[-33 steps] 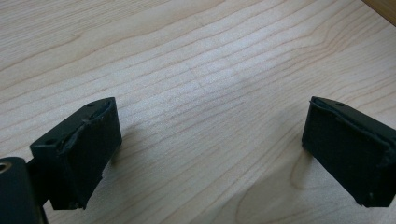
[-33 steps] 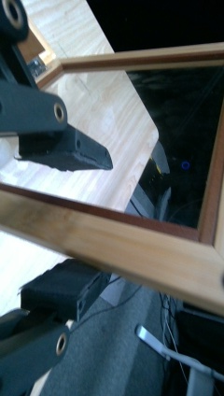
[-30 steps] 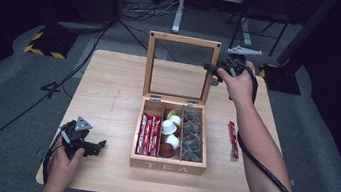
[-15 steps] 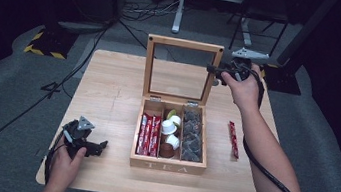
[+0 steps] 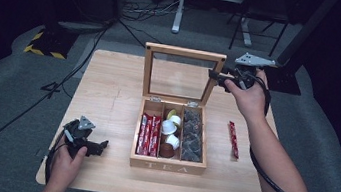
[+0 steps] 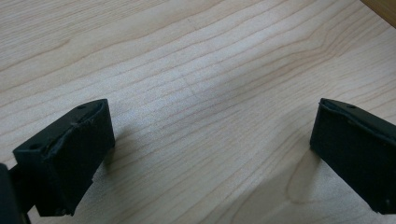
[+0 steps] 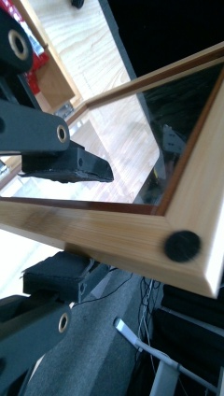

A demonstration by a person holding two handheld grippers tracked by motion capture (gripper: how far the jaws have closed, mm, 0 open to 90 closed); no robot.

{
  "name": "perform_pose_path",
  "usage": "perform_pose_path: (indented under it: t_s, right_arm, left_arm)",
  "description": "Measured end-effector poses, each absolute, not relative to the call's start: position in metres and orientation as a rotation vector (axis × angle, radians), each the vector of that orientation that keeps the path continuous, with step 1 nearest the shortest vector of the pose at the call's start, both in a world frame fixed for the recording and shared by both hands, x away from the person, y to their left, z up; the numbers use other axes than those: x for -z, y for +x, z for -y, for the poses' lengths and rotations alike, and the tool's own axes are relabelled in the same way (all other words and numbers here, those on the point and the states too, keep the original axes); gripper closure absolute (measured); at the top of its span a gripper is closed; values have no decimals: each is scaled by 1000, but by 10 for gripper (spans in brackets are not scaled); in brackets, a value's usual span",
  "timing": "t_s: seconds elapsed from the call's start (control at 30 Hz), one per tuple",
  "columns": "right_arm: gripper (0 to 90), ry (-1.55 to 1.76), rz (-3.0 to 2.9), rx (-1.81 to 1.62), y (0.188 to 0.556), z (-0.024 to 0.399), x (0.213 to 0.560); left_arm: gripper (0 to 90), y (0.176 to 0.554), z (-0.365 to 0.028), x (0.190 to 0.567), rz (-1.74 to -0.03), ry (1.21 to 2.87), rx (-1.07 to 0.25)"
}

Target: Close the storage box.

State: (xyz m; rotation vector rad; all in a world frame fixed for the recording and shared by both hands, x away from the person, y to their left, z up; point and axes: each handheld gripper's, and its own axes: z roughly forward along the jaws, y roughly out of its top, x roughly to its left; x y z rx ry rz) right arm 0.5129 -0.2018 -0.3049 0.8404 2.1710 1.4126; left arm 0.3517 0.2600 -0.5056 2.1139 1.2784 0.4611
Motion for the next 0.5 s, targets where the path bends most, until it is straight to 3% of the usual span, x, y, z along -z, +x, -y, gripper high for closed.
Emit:
perform_pose_path:
  t_s: [0.5]
  right_arm:
    - [578,814,-2219,-1396,478,204,290]
  left_arm:
    - [1,352,-260,506,-1279,2114,-461]
